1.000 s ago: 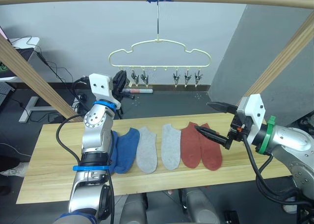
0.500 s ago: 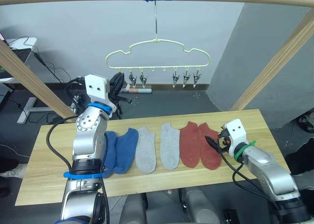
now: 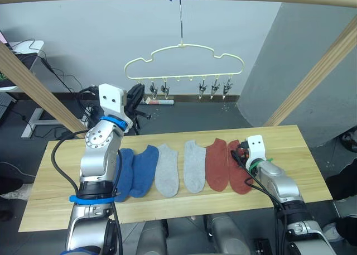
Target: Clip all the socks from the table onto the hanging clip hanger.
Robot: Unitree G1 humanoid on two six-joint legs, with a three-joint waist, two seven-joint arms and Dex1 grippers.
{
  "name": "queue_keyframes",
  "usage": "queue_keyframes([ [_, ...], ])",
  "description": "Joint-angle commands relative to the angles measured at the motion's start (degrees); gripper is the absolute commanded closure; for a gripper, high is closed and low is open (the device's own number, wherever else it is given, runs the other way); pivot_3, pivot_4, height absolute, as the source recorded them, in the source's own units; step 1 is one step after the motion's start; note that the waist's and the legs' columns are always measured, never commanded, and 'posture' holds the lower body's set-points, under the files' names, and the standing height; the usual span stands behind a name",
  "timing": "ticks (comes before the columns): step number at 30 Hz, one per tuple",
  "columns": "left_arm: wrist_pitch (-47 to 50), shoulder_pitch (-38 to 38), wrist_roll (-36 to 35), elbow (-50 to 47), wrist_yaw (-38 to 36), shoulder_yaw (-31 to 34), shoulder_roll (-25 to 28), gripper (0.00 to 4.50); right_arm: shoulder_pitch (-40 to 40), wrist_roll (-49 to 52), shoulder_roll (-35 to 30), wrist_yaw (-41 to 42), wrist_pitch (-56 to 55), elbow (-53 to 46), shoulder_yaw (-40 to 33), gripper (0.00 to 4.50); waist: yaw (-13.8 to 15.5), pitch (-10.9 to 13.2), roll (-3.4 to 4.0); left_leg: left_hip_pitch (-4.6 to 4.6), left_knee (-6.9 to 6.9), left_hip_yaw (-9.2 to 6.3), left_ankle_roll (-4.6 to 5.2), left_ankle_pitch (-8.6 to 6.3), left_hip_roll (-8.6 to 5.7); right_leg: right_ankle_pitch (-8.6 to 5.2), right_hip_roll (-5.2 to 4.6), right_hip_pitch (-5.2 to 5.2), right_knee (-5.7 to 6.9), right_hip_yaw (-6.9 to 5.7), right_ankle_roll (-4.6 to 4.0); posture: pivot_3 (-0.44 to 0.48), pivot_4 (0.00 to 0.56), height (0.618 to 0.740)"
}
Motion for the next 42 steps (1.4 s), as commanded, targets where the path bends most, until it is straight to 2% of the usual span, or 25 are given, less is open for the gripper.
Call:
queue_keyframes([
  [1, 1.20, -0.59, -2.04, -2.75, -1.20, 0.26, 0.60, 4.50, 0.45, -1.52, -0.27, 0.18, -0.35, 1.21, -0.06, 2.72, -0.01, 0.00, 0.00, 0.01, 0.01, 0.00, 0.00, 0.00, 0.00, 0.01, 0.00, 0.00, 0.02, 0.00, 0.01, -0.181, 0.280, 0.740],
  [6, 6.28, -0.92, -6.30, -4.73, -3.81, 0.74, 1.34, 4.50, 0.71, -3.91, -2.01, 3.01, -2.28, -3.21, 2.35, 4.45, -0.03, 0.00, 0.01, 0.02, 0.03, 0.00, 0.00, 0.00, 0.00, 0.02, 0.01, 0.01, 0.02, 0.01, 0.02, -0.183, 0.279, 0.740],
  [10, 10.81, -0.86, -9.47, -6.99, -5.74, 1.03, 2.83, 4.50, -0.92, -6.53, -5.57, 9.12, -3.24, -12.87, 7.38, 4.48, -0.11, 0.14, 0.15, -0.05, 0.01, 0.00, 0.00, 0.00, 0.00, 0.02, 0.01, -0.06, 0.00, 0.01, 0.03, -0.190, 0.279, 0.740],
  [13, 14.04, -1.30, -11.78, -8.01, -6.79, 1.59, 4.14, 4.50, -4.96, -8.90, -7.85, 14.85, -3.42, -20.40, 12.77, 4.48, -0.50, 0.29, 0.19, -0.04, 0.01, -0.01, 0.00, 0.00, 0.02, 0.01, 0.04, -0.09, 0.02, 0.01, 0.03, -0.201, 0.280, 0.740],
  [17, 17.30, -1.92, -14.10, -9.02, -7.53, 2.04, 5.36, 4.50, -11.40, -12.91, -7.87, 20.39, -4.70, -23.81, 20.47, 4.48, -1.46, 0.40, 0.20, -0.04, 0.02, -0.12, -0.01, 0.01, 0.06, 0.02, 0.12, -0.11, 0.06, -0.03, 0.03, -0.201, 0.278, 0.740],
  [21, 18.98, -2.20, -15.07, -9.79, -7.65, 2.21, 5.85, 4.50, -16.79, -15.99, -5.14, 22.21, -6.41, -21.60, 24.85, 4.48, -1.31, 0.42, 0.18, -0.16, 0.00, -0.29, -0.01, 0.01, 0.05, 0.01, 0.11, -0.10, -0.01, -0.14, 0.03, -0.195, 0.274, 0.740],
  [27, 20.92, -1.52, -15.86, -11.72, -8.23, 2.04, 6.53, 4.50, -23.90, -19.21, 1.82, 22.33, -8.96, -12.54, 28.55, 4.48, -1.33, 0.46, 0.17, -0.37, 0.04, -0.34, -0.02, 0.01, -0.01, 0.06, 0.01, -0.27, -0.01, -0.19, -0.03, -0.184, 0.268, 0.740],
  [34, 21.89, -0.39, -16.21, -13.32, -8.30, 2.22, 7.01, 4.50, -28.47, -21.25, 6.74, 21.02, -14.13, -5.47, 27.99, 4.48, -1.17, 0.46, 0.17, -0.39, 0.04, -0.42, -0.02, 0.01, -0.02, 0.19, 0.00, -0.27, 0.00, -0.27, -0.27, -0.166, 0.260, 0.740],
  [42, 22.27, 0.83, -16.36, -14.11, -8.09, 2.32, 6.94, 4.50, -29.46, -21.01, 9.67, 18.25, -18.46, -3.16, 25.44, 4.48, -1.20, 0.46, 0.17, -0.39, 0.04, -0.49, -0.02, 0.01, -0.01, 0.20, 0.00, -0.27, 0.05, -0.33, -0.28, -0.167, 0.257, 0.740],
])
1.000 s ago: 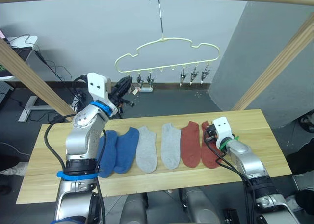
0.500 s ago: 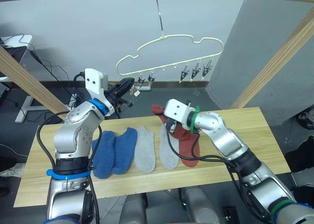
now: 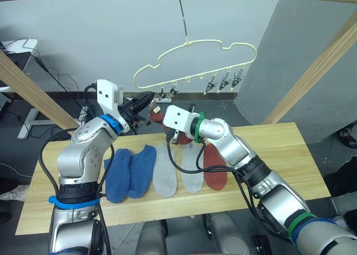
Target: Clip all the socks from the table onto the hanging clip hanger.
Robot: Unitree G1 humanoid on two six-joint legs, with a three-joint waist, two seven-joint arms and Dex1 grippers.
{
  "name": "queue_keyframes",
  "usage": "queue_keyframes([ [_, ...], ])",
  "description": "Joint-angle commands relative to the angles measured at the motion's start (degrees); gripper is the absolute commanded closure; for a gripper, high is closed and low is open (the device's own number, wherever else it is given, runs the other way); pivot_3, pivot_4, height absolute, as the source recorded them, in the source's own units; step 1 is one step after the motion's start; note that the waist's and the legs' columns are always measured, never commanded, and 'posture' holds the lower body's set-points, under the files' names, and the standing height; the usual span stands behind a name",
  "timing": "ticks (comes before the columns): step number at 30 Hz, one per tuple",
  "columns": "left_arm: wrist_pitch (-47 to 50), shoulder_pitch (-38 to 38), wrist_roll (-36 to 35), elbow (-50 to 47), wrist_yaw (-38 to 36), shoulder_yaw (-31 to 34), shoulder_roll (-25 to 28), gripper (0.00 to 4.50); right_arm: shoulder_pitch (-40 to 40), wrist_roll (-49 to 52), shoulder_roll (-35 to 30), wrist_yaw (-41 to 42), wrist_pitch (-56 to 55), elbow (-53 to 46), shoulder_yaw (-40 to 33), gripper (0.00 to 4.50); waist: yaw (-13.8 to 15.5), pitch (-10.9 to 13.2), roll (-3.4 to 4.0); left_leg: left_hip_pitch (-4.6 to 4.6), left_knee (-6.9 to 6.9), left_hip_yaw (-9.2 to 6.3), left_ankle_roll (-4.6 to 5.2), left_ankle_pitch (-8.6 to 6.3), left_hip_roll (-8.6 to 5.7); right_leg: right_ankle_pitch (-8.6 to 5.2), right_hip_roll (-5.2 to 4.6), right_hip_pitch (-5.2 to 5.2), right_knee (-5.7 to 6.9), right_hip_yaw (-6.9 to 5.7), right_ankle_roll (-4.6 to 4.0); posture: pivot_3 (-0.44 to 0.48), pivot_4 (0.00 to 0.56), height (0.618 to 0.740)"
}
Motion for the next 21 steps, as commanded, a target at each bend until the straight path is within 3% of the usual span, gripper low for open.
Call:
queue_keyframes([
  [1, -0.73, -0.01, -1.39, -3.31, -0.61, 0.95, 0.39, 4.50, -1.13, 0.00, 0.86, -1.29, -2.39, -0.76, -1.78, 4.48, 0.00, 0.00, 0.00, 0.00, 0.00, 0.01, 0.00, 0.00, 0.00, 0.00, 0.00, 0.00, 0.00, 0.00, 0.00, -0.168, 0.256, 0.740],
  [10, 0.08, 0.79, -1.72, -2.92, 0.87, 1.81, 0.07, 4.50, -1.92, 0.84, 2.86, -2.33, -3.59, 0.11, -3.63, 4.48, -0.10, 0.00, 0.00, 0.00, 0.01, 0.00, 0.00, 0.00, 0.00, 0.00, -0.01, 0.00, 0.03, 0.00, -0.01, -0.171, 0.253, 0.740],
  [17, 1.72, 1.93, -2.75, -3.52, 0.04, 2.09, 0.98, 2.59, -1.75, 1.92, 4.05, -0.88, -1.81, 0.32, -4.08, 4.50, -0.20, 0.00, 0.00, 0.01, 0.04, -0.01, 0.00, 0.00, 0.00, 0.01, -0.01, 0.00, 0.09, 0.00, -0.01, -0.167, 0.252, 0.740],
  [21, 1.23, 2.51, -1.96, -3.75, -0.09, 2.05, 1.80, 2.59, -0.64, 3.30, 4.38, 2.52, 0.72, -0.60, -3.67, 4.50, -0.20, 0.00, 0.00, 0.01, 0.05, -0.06, -0.01, 0.01, 0.00, 0.01, -0.01, 0.00, 0.12, -0.05, -0.01, -0.163, 0.252, 0.740],
])
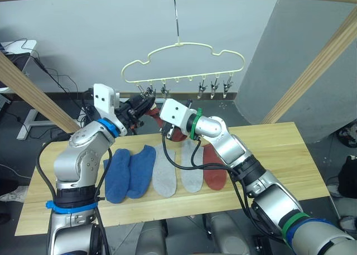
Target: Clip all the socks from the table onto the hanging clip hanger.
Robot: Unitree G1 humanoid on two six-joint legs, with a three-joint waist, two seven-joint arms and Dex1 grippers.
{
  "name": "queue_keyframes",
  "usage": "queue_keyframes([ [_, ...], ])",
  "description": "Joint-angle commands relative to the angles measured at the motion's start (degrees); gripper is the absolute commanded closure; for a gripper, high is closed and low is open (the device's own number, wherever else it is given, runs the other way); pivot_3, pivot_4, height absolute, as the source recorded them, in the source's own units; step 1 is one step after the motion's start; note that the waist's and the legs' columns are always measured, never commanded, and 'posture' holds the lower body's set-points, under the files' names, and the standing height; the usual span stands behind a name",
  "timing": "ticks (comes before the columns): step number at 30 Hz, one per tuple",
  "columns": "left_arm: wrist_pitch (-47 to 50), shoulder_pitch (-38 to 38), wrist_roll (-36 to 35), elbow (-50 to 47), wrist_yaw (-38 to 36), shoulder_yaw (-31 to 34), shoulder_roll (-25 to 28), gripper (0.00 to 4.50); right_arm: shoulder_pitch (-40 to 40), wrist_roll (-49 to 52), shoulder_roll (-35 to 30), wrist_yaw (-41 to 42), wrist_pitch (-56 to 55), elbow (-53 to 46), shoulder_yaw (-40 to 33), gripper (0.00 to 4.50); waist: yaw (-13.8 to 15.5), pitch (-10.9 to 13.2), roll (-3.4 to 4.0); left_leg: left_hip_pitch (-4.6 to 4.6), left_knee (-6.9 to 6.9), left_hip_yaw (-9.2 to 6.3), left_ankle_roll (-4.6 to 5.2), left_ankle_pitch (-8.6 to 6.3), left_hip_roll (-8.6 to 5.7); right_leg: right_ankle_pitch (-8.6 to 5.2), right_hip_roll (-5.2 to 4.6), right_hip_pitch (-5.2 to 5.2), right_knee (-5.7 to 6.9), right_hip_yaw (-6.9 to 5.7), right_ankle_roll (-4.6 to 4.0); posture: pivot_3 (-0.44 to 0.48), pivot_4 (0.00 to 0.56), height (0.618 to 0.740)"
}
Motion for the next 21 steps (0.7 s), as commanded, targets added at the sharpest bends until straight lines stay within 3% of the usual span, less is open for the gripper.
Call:
queue_keyframes([
  [1, -1.12, 0.12, 0.26, -3.20, -0.63, 0.45, 1.78, 2.57, 0.40, 2.80, 1.06, 3.41, 2.28, -2.54, -0.42, 3.91, -0.01, 0.00, 0.00, 0.00, 0.00, 0.00, 0.00, 0.00, 0.00, 0.00, 0.00, 0.00, 0.00, 0.00, 0.00, -0.163, 0.252, 0.740],
  [8, -5.44, 1.44, 3.95, -3.66, -0.04, -0.61, 2.35, 2.57, 2.75, 2.74, -0.15, 6.20, 5.84, -6.11, 0.61, 1.75, 0.02, 0.00, 0.00, 0.00, 0.01, 0.00, 0.00, 0.00, 0.00, 0.00, 0.00, 0.00, 0.01, 0.01, 0.00, -0.161, 0.247, 0.740],
  [14, -16.62, 4.74, 12.18, -4.89, 3.04, -3.54, -0.37, 2.57, 12.21, 6.89, -10.76, 14.12, 13.83, -25.34, -2.59, 1.75, 1.33, 0.00, 0.00, -0.01, 0.00, 0.00, 0.00, 0.00, -0.05, 0.00, -0.08, 0.01, 0.00, -0.01, 0.00, -0.167, 0.251, 0.740],
  [21, -24.07, 6.04, 18.99, -4.16, 10.09, -7.53, -7.86, 2.57, 20.49, 18.62, -25.78, 23.15, 22.73, -44.04, -13.27, 1.75, 1.88, -0.01, -0.01, 0.01, 0.09, 0.01, 0.00, 0.00, -0.10, -0.01, -0.09, 0.08, -0.02, 0.00, 0.02, -0.179, 0.262, 0.740],
])
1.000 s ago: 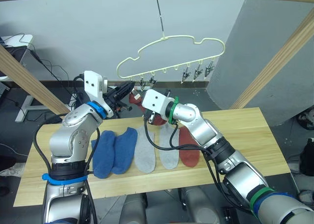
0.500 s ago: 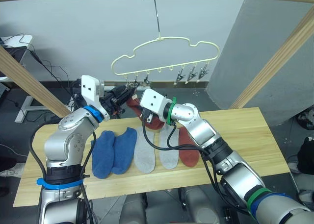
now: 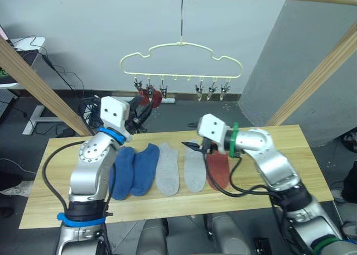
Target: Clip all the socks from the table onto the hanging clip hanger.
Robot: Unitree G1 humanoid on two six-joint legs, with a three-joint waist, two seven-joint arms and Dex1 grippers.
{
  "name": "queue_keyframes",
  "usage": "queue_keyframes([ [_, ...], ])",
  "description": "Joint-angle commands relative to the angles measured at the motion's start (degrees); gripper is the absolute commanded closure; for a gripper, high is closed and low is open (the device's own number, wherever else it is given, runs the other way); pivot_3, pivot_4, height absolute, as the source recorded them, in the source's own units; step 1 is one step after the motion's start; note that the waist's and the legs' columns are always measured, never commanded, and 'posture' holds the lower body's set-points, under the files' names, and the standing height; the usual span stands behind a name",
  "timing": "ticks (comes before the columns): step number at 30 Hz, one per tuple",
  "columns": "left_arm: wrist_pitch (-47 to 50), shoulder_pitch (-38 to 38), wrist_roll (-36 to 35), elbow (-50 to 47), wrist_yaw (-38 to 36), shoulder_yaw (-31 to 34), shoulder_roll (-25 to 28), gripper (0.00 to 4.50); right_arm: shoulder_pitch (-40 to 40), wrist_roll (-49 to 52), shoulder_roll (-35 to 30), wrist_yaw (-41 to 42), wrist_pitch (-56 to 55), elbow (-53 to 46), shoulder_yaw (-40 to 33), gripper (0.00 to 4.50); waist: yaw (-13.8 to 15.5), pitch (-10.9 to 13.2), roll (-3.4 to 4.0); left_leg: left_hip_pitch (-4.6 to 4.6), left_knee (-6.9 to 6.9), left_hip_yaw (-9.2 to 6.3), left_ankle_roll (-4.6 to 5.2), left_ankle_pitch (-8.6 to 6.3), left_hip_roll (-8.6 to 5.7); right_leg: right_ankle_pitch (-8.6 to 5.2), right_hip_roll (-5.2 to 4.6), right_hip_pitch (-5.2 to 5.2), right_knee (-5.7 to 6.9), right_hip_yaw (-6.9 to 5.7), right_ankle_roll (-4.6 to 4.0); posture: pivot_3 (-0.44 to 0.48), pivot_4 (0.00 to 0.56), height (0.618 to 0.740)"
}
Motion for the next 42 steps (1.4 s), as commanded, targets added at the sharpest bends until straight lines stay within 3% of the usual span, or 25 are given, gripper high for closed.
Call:
queue_keyframes([
  [1, -4.18, -0.11, 2.66, -1.54, 3.43, -1.67, -3.19, 2.57, 2.85, 8.12, -6.16, 5.23, 4.16, -9.49, -7.31, 1.75, 0.06, 0.00, -0.01, 0.03, 0.02, 0.00, 0.00, 0.00, 0.00, 0.00, 0.00, 0.04, 0.00, 0.00, 0.01, -0.181, 0.263, 0.740],
  [14, -9.09, -2.48, 6.61, 4.73, 10.37, -2.65, -10.31, 2.57, 3.60, 17.72, -12.06, 1.58, 12.27, -14.82, -14.21, 1.75, -0.43, 0.00, 0.00, 0.09, 0.09, 0.07, 0.01, 0.00, 0.09, -0.11, 0.19, 0.09, -0.02, 0.15, 0.23, -0.217, 0.272, 0.740],
  [26, -11.54, -6.71, 6.78, 10.02, 10.14, -3.08, -10.91, 2.57, 3.92, 20.33, -13.84, -1.50, 13.24, -15.54, -14.88, 1.75, -0.48, 0.00, 0.00, 0.08, 0.09, 0.06, 0.01, 0.00, 0.09, -0.12, 0.20, 0.08, -0.02, 0.14, 0.25, -0.236, 0.275, 0.740],
  [34, -10.75, -3.07, 6.59, 6.35, 11.01, -3.74, -12.07, 2.57, 4.76, 21.04, -14.91, -2.14, 12.99, -15.80, -15.40, 1.75, -0.52, 0.00, 0.00, 0.08, 0.07, 0.09, 0.01, 0.00, 0.10, -0.12, 0.20, 0.08, -0.05, 0.16, 0.25, -0.244, 0.270, 0.740],
  [42, -8.30, -3.52, 6.99, 8.70, 12.36, -3.88, -12.65, 2.57, 5.15, 21.68, -15.50, -2.85, 12.46, -15.57, -15.21, 1.75, -0.53, 0.00, 0.00, 0.09, 0.11, 0.08, 0.01, 0.00, 0.10, -0.11, 0.21, 0.09, -0.02, 0.16, 0.26, -0.244, 0.269, 0.740],
])
